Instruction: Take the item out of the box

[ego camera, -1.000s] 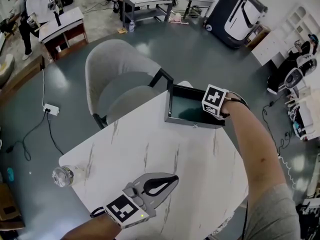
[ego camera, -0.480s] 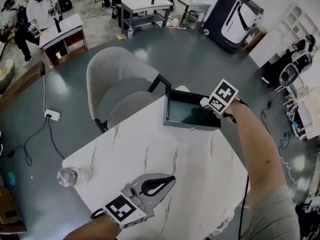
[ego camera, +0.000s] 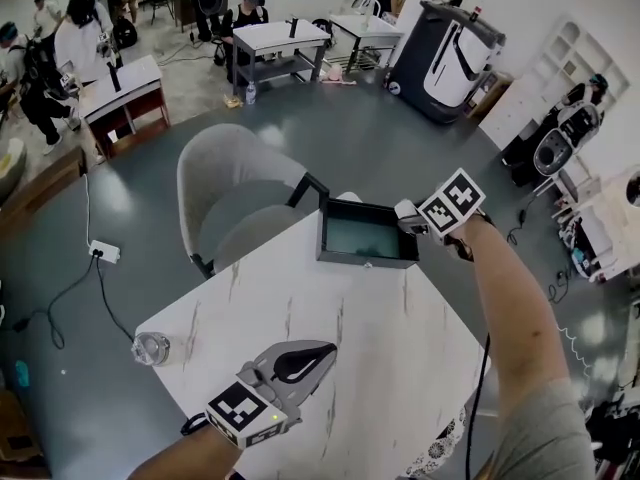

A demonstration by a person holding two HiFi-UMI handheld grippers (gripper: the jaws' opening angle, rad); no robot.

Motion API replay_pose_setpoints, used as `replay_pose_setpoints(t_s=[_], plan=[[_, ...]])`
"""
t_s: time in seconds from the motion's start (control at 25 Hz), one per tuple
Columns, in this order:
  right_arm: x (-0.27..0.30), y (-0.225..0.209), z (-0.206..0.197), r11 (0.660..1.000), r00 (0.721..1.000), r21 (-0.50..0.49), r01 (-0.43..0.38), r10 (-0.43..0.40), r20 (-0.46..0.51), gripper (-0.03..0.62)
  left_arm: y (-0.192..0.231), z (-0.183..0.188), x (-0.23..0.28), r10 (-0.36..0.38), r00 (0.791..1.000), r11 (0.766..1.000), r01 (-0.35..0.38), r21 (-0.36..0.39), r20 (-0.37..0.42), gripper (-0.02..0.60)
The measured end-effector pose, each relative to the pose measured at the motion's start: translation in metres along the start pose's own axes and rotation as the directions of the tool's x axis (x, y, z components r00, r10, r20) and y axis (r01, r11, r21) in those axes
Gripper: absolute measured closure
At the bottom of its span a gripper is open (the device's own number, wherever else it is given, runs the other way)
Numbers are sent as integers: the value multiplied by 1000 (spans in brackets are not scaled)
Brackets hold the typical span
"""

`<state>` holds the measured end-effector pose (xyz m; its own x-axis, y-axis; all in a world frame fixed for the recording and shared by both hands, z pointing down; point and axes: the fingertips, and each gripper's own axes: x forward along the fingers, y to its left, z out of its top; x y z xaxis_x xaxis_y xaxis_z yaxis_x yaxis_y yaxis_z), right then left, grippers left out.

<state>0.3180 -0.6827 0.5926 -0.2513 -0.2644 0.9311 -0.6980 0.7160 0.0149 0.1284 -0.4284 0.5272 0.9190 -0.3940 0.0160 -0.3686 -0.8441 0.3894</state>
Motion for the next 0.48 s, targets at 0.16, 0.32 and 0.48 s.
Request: replay_pose_setpoints(t_s=[0.16,0.32,0.48], plan=[[-34,18,7,1000,999,9,9,-10,45,442,3,20,-5,22,1000,999,-23,30,15,581],[-74,37,21,999,995,16,28,-30,95,442,4,52,-9,33,999,996,-35,82,35,581],[-111,53,32,998,986,31,61,-65,151,442,7,91,-5,33,998,989,-41,144,58,581]])
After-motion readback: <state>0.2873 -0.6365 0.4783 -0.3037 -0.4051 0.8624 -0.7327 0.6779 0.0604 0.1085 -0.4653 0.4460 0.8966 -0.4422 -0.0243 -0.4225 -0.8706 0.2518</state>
